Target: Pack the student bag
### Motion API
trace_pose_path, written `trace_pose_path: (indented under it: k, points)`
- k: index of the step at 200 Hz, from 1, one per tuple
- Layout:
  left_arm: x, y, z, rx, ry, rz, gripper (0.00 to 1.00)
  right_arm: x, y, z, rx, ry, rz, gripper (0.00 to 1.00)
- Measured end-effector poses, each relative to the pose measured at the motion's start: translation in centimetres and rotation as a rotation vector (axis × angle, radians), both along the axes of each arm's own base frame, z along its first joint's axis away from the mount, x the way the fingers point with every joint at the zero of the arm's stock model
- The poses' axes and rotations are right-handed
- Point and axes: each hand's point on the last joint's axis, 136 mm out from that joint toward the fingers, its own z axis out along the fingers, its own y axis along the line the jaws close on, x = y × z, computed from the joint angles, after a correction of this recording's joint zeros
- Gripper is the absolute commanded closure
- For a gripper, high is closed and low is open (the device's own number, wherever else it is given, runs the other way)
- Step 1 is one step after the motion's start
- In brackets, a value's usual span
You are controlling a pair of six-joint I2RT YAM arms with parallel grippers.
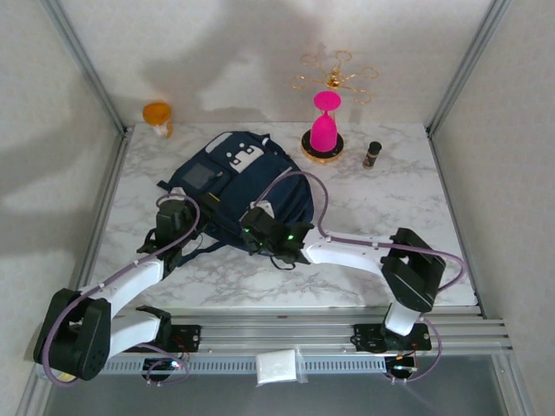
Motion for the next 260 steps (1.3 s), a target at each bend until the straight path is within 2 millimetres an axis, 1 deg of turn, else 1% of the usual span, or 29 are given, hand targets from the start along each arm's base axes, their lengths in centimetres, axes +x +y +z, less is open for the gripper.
trace_pose_path:
  k: [11, 22, 43, 78, 106, 126, 162, 201, 226, 245, 260]
  points:
    - [0.2, -0.3, -0.4, -0.001, 0.017, -0.013, 0.51, -0.3, 1.0, -0.7, 0.008, 0.021, 0.007, 0.72]
    - [0.5, -0.6, -0.6, -0.006, 0.028, -0.028, 0.51, -0.4, 1.6, -1.4, 0.016, 0.038, 0.0, 0.71]
    - [0.7, -1.4, -0.5, -0.015, 0.033, -0.057, 0.51, 0.0, 1.8, -2.4, 0.02, 0.055, -0.027, 0.66]
    - [1.7, -2.3, -0.5, -0.029, 0.038, -0.095, 0.53, 1.2, 2.6, -2.5, 0.034, 0.045, -0.054, 0.62]
    - [2.2, -2.7, -1.2, -0.033, 0.05, -0.109, 0.54, 2.2, 3.4, -2.6, 0.034, 0.029, -0.07, 0.59]
    - [2.5, -2.8, -1.6, -0.031, 0.06, -0.109, 0.54, 2.7, 3.3, -2.4, 0.03, 0.005, -0.085, 0.6]
    - [2.6, -2.9, -1.4, -0.035, 0.051, -0.113, 0.54, 3.7, 2.7, -1.9, 0.016, -0.057, -0.137, 0.57]
    - [2.6, -2.9, -1.6, -0.033, 0.056, -0.113, 0.54, 4.1, 1.1, -3.2, 0.026, -0.074, -0.234, 0.55]
    - [2.6, -2.9, -2.1, -0.03, 0.07, -0.113, 0.54, 4.2, 1.2, -3.7, 0.07, -0.089, -0.228, 0.56]
    - [2.6, -2.9, -2.4, -0.029, 0.077, -0.112, 0.54, 4.3, 1.4, -4.0, 0.096, -0.096, -0.203, 0.6]
    - [2.8, -3.0, -2.5, -0.028, 0.081, -0.112, 0.54, 4.5, 1.3, -4.3, 0.11, -0.101, -0.194, 0.62]
